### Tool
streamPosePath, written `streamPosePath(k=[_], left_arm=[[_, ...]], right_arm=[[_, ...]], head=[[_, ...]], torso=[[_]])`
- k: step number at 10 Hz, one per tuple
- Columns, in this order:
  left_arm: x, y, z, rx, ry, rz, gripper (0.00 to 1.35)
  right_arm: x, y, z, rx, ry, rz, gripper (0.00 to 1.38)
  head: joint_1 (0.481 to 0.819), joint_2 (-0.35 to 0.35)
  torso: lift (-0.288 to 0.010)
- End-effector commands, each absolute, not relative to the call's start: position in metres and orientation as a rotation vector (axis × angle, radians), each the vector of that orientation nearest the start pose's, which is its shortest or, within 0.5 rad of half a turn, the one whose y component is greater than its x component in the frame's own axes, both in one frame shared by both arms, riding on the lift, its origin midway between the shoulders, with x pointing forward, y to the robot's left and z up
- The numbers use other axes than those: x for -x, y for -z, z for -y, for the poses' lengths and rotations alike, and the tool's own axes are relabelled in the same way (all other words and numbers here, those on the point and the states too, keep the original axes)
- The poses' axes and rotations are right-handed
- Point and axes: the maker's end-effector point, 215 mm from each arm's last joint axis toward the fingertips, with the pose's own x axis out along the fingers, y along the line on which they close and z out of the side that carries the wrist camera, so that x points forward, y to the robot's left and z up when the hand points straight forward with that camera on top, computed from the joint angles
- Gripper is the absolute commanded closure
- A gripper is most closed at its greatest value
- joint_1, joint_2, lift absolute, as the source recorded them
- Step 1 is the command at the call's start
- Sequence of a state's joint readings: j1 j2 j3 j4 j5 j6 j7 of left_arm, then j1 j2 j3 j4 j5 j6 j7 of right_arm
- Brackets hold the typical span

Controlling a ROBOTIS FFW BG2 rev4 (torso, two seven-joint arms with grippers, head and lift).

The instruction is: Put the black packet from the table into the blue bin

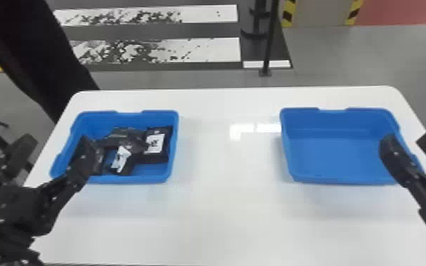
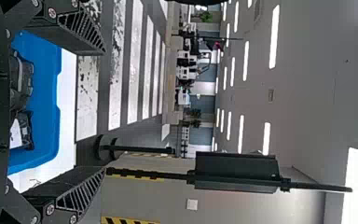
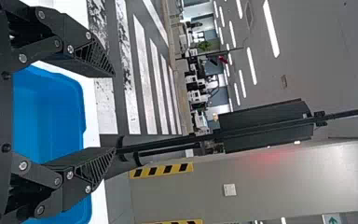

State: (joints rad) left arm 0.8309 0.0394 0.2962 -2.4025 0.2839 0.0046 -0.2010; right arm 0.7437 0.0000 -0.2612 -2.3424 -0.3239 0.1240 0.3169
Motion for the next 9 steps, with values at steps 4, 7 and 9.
streamPosePath(k=[4, 7, 9], left_arm=[[-0.3590, 0.2606, -0.3030, 0.058, 0.053, 0.019, 0.16], [-0.3592, 0.2612, -0.3019, 0.063, 0.055, 0.018, 0.16], [-0.3597, 0.2634, -0.3016, 0.076, 0.056, 0.015, 0.16]], right_arm=[[-0.3751, 0.2883, 0.2769, -0.161, -0.141, -0.036, 0.50], [-0.3750, 0.2897, 0.2771, -0.159, -0.141, -0.039, 0.50], [-0.3750, 0.2904, 0.2770, -0.160, -0.141, -0.041, 0.50]], head=[[0.695, 0.048], [0.695, 0.040], [0.695, 0.039]], torso=[[-0.110], [-0.110], [-0.110]])
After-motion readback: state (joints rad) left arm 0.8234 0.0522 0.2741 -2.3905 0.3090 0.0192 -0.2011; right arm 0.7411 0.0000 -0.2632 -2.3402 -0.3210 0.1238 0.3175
